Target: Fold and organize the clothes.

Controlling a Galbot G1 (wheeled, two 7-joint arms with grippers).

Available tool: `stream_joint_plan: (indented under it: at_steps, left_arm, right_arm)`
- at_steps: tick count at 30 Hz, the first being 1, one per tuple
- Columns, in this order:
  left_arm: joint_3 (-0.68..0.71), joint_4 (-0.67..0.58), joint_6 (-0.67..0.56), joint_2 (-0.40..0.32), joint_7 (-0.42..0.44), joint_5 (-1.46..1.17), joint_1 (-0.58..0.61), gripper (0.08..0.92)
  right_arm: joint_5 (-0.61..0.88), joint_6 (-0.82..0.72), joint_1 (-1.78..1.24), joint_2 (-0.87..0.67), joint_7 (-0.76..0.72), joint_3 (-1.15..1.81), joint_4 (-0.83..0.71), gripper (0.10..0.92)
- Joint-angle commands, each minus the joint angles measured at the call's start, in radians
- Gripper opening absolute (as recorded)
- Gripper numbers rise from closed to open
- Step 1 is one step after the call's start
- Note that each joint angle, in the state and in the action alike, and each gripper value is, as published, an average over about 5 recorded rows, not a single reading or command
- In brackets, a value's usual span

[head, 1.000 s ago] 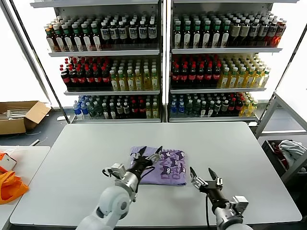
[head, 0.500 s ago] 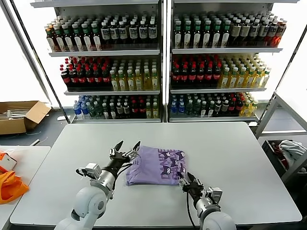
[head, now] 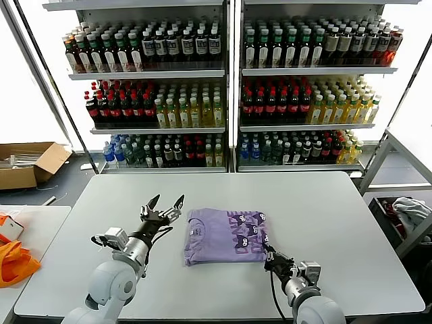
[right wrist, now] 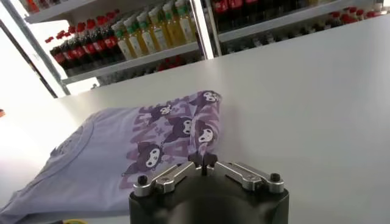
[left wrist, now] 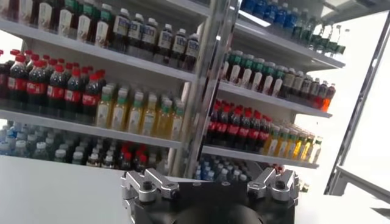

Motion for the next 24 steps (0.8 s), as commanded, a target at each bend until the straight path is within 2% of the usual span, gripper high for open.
stream_joint_plan:
  at_steps: [1, 6, 9, 15, 19, 24]
  left_arm:
    - [-0.022, -0.006, 0.005, 0.009, 0.005, -0.008, 0.007, 0.823]
    - [-0.022, -0.011, 0.006, 0.006, 0.005, -0.008, 0.011, 0.822]
    - [-0.027, -0.019, 0.006, 0.005, 0.005, -0.008, 0.018, 0.823]
    - [-0.04, -0.035, 0.008, 0.003, 0.007, -0.008, 0.029, 0.822]
    - [-0.043, -0.043, 0.017, 0.001, 0.007, -0.004, 0.028, 0.823]
    - [-0.05, -0.055, 0.022, -0.003, 0.007, 0.006, 0.044, 0.823]
  right_arm:
    - [-0.007, -0.038, -0.012, -0.093, -0.034, 0.109, 0.035, 0.119]
    - [-0.094, -0.011, -0.064, -0.105, -0.079, 0.12, 0.069, 0.14]
    - [-0.14, 0.037, -0.104, -0.098, -0.078, 0.144, 0.102, 0.21]
    - [-0.133, 0.07, -0.059, -0.077, -0.042, 0.118, 0.144, 0.366]
    - [-0.145, 0.057, 0.084, -0.015, -0.015, -0.027, 0.078, 0.488]
    - [-0.192, 0.056, 0.244, 0.108, 0.025, -0.175, -0.121, 0.626]
